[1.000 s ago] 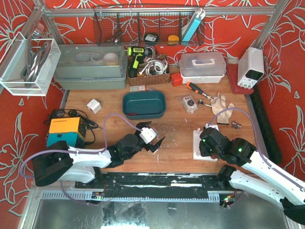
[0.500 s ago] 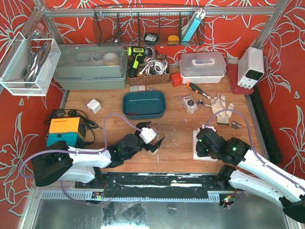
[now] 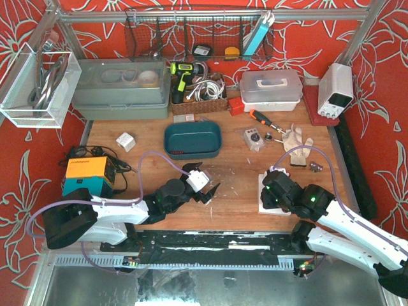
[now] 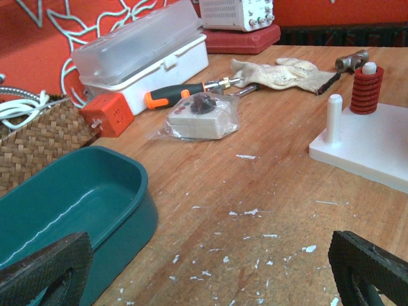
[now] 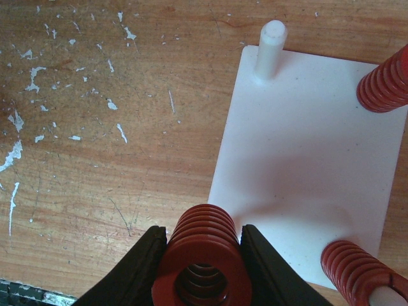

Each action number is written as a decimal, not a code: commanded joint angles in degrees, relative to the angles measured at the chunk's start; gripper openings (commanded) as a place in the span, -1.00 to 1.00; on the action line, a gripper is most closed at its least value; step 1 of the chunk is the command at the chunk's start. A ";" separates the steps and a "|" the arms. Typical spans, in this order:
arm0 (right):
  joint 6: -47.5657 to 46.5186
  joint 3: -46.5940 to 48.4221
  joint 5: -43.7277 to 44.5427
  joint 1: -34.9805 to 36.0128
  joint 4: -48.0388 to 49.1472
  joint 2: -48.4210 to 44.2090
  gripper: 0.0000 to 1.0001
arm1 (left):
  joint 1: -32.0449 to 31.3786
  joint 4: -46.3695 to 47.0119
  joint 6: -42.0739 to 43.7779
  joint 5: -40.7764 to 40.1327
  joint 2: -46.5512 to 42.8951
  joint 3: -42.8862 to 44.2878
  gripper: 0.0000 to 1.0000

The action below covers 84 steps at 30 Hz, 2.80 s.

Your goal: Install the large spring

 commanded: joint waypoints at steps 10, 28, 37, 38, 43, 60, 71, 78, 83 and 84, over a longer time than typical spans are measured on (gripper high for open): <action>-0.30 0.94 0.14 0.08 -5.23 -2.06 -1.00 | -0.07 1.00 -0.09 -0.79 -0.65 1.11 1.00; 3.60 -6.80 1.34 0.07 4.46 0.94 -0.60 | -0.08 0.78 -0.04 -0.85 -1.22 0.97 1.00; 3.26 -3.56 4.54 0.07 0.84 -1.28 -0.14 | -0.08 0.82 -0.18 -1.38 -1.35 0.90 1.00; 3.23 -2.83 5.28 0.01 0.23 -1.69 -0.10 | -0.05 0.71 -0.18 -1.49 -1.38 0.91 1.00; 1.93 1.54 6.59 0.04 -1.41 -2.50 0.02 | -0.08 0.65 -0.20 -2.50 -1.62 0.84 1.00; -14.37 -0.90 6.41 0.09 32.98 -1.15 0.69 | 20.73 -35.24 -27.16 -4.52 -9.59 18.50 1.00; -20.46 -0.77 4.43 0.01 35.73 2.90 0.93 | 30.03 -52.79 -17.00 12.75 3.07 38.69 0.72; -25.67 -2.46 3.14 0.02 31.35 1.31 0.98 | 30.06 -55.14 -15.87 16.69 3.49 43.45 0.64; -29.97 -3.48 10.93 0.01 30.68 -1.89 0.98 | 30.02 -54.53 -21.02 12.12 8.67 45.32 0.52; -29.86 -3.20 12.83 0.05 28.70 -3.19 0.98 | 30.04 -55.11 -23.89 10.73 9.79 46.12 0.52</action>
